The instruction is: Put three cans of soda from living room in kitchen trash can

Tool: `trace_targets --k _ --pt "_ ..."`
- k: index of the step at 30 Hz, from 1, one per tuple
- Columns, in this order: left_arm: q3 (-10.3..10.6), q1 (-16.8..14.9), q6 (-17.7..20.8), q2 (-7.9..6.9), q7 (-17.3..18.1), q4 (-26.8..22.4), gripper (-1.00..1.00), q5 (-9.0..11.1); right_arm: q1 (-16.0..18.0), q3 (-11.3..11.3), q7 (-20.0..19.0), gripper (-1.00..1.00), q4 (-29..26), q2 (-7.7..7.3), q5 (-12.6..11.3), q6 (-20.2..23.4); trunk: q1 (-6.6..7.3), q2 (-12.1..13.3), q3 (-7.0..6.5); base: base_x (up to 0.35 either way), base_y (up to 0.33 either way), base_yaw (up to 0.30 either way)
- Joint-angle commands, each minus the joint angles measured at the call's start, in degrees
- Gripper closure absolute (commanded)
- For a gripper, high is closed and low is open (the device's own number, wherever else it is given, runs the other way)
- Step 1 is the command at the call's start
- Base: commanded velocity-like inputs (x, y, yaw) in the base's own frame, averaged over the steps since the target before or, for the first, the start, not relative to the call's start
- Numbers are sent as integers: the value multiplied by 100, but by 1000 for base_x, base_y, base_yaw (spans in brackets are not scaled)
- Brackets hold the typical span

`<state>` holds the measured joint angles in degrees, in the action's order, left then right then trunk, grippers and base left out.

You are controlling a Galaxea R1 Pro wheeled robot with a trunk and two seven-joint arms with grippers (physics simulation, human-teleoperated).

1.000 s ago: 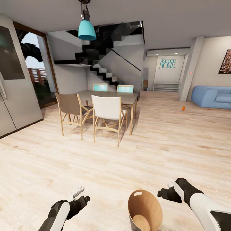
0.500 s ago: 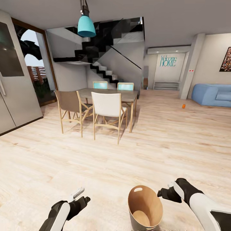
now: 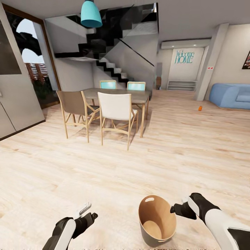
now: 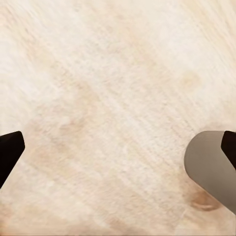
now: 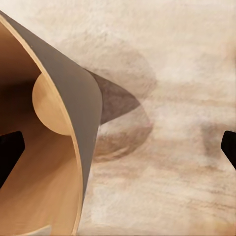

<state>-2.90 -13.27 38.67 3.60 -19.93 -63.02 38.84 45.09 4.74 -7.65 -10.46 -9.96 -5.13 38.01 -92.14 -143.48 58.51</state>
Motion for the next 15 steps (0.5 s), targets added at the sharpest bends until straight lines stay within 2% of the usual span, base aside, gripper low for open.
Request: trace_targets --k 1,13,15 --pt "0 0 0 0 0 0 -100 1 0 0 0 -100 0 1 0 -1 -2 -2 23 0 0 0" --pt "0 0 -6 0 1 0 -100 -1 0 0 0 -100 0 2 0 -4 -33 -18 289 0 0 0" --pt "1 0 -11 0 4 0 -100 -4 0 0 0 -100 0 2 1 -4 -33 -18 289 0 0 0"
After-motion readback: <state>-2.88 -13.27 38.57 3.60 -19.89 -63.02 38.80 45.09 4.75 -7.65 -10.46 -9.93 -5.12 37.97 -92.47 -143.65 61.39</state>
